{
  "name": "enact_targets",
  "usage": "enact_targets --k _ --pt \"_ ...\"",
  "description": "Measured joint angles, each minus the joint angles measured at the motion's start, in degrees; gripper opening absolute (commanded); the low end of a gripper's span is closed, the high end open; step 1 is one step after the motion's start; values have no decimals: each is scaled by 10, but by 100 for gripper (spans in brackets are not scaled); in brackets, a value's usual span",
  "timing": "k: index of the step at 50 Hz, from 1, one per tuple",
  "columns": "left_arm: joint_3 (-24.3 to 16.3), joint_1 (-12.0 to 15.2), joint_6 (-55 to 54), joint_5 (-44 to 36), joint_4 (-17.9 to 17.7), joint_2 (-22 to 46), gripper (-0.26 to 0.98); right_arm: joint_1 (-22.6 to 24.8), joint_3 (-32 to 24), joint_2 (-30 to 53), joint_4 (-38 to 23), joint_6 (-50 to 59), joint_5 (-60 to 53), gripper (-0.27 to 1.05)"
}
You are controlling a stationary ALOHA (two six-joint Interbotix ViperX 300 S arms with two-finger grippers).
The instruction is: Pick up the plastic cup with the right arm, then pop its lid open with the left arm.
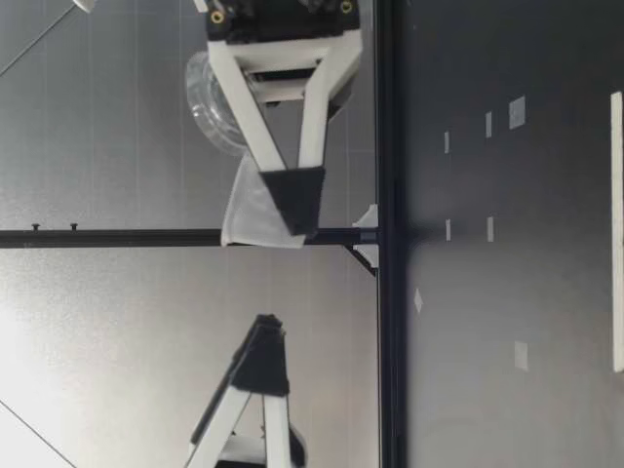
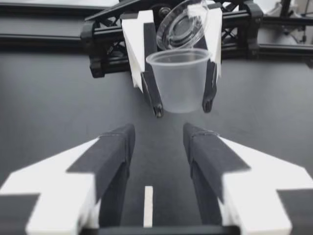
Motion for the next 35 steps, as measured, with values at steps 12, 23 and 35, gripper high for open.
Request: enact_targets --k 12,23,35 --pt "0 0 0 0 0 0 43 0 -4 6 0 1 1 33" --pt "0 0 0 0 0 1 43 0 -6 6 1 1 0 33" --pt "0 0 0 1 0 0 43 0 -7 7 0 1 0 33"
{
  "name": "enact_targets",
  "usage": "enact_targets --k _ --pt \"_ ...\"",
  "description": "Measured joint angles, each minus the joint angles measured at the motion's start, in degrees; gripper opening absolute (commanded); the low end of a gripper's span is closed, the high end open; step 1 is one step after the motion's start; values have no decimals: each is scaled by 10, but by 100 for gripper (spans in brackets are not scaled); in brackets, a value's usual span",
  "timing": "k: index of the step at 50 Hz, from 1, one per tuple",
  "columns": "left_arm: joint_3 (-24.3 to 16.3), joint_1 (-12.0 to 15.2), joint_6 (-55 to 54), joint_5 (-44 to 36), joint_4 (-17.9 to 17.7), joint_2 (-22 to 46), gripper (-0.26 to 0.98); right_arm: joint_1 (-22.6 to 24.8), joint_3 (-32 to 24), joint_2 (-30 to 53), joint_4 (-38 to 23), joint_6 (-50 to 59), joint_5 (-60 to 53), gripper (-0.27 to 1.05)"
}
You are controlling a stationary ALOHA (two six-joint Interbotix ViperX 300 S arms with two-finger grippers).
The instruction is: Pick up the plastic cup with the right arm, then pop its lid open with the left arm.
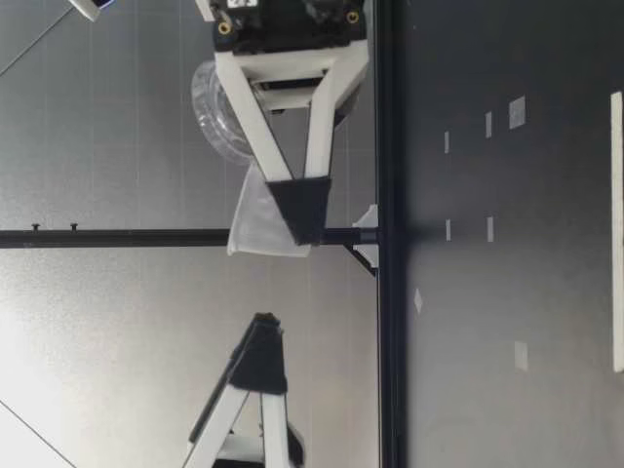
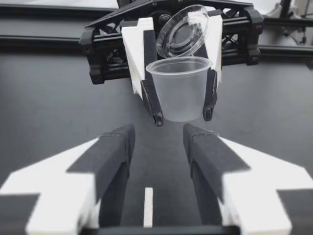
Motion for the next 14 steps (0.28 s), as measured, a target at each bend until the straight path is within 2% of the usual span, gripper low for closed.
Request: enact_targets --k 14 --pt "0 0 0 0 0 0 43 0 -1 2 0 0 0 33"
